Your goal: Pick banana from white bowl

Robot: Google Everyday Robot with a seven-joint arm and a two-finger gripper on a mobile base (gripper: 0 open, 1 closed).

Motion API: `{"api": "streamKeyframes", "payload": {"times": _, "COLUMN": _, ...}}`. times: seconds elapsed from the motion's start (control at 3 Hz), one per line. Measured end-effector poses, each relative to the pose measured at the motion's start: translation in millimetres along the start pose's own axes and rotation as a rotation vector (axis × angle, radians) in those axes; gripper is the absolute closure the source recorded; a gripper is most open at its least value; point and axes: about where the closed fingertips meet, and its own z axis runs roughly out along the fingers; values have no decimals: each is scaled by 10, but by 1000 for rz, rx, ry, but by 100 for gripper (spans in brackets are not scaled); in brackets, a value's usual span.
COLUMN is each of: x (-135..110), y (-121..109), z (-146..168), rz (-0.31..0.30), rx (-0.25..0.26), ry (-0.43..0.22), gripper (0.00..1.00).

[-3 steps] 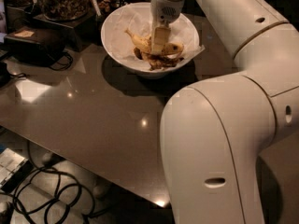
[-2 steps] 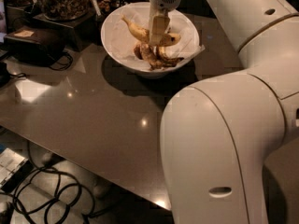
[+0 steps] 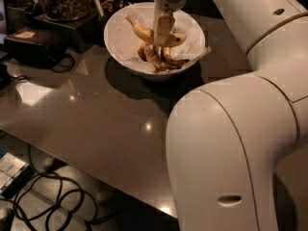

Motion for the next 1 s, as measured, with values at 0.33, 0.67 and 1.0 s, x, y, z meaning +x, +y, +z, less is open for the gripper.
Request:
{"api": "streamKeyframes", "payload": {"times": 0.33, "x": -54, "y": 168, "z": -173, "rz": 0, "rx": 6, "ry": 7, "gripper": 100}}
{"api": "streamKeyframes", "payload": {"times": 0.67, "x": -166, "y": 561, "z": -425, "rz": -14, "rx": -4, "ry": 12, "gripper": 100}}
{"api": "streamKeyframes", "payload": {"times": 1.0, "x": -167, "y": 600, "z": -416, "rz": -18, "rx": -3, "ry": 12, "gripper": 100}}
